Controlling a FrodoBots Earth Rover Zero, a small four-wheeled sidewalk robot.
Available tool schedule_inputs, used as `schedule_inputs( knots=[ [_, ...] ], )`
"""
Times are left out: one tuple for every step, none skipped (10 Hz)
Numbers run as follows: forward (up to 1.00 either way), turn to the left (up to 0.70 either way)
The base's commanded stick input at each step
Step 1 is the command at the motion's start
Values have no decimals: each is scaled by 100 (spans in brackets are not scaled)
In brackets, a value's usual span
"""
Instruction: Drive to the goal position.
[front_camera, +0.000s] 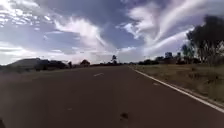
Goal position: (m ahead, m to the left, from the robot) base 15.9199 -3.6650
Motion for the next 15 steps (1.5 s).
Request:
schedule_inputs(
  knots=[
    [100, 0],
    [100, 0],
    [100, 0],
    [100, 0],
    [100, 0],
    [100, 0],
    [100, 0],
    [100, 0],
    [100, 0],
    [100, 0],
    [100, 0],
    [100, 0],
    [100, 0],
    [100, 0],
    [100, 0]
  ],
)
